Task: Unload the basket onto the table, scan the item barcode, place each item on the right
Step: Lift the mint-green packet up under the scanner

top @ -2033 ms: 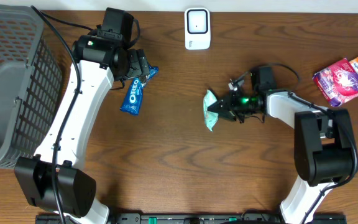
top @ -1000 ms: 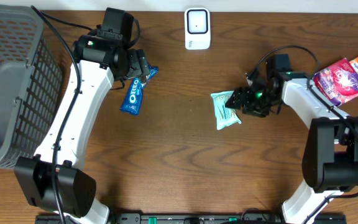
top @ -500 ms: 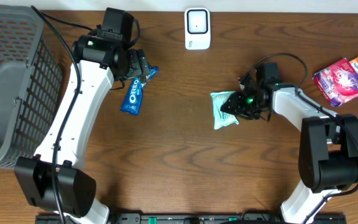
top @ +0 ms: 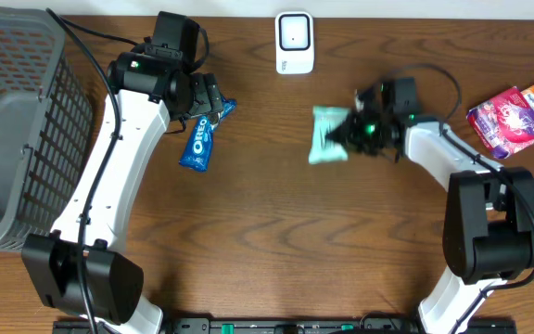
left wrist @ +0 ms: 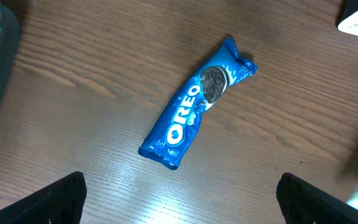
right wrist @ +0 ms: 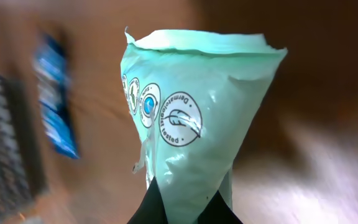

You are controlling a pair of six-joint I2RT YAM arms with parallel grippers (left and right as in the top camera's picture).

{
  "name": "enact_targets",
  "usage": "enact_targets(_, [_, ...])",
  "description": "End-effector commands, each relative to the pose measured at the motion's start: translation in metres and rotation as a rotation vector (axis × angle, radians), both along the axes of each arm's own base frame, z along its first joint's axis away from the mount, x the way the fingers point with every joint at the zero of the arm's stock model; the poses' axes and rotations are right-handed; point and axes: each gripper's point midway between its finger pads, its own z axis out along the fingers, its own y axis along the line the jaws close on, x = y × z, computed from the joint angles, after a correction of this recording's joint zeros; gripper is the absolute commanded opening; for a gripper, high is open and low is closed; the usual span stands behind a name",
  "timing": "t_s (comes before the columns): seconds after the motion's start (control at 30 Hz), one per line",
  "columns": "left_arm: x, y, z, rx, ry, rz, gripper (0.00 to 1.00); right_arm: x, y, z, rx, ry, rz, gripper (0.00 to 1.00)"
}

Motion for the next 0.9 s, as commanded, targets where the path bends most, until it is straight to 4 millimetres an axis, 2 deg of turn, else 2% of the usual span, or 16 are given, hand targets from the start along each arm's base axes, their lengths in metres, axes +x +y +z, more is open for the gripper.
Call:
enact_targets(0.0, [0.000, 0.002, -0.001, 0.010, 0.004, 0.003, 0.98, 0.041, 0.013, 0.056, 0.112, -0.109, -0.057, 0.01])
enact_targets(0.17, [0.000, 0.002, -0.001, 0.010, 0.004, 0.003, 0.98, 0.086, 0.010, 0.100, 0.220, -0.226, -0.233, 0.01])
enact_targets(0.3, [0.000, 0.002, -0.001, 0.010, 0.004, 0.003, 0.98, 0.111, 0.019, 0.120, 0.331, -0.280, -0.300, 0.01])
enact_targets(0.57, [0.000, 0.002, -0.001, 0.010, 0.004, 0.003, 0.98, 0.159, 0.078, 0.123, 0.444, -0.246, -0.148, 0.01])
enact_targets(0.77, [0.000, 0.002, -0.001, 0.010, 0.004, 0.003, 0.98, 0.190, 0.084, 0.115, 0.423, -0.242, -0.141, 0.01])
enact_targets(0.87, [0.000, 0.002, -0.001, 0.010, 0.004, 0.003, 0.98, 0.193, 0.078, 0.116, 0.401, -0.277, -0.131, 0.01])
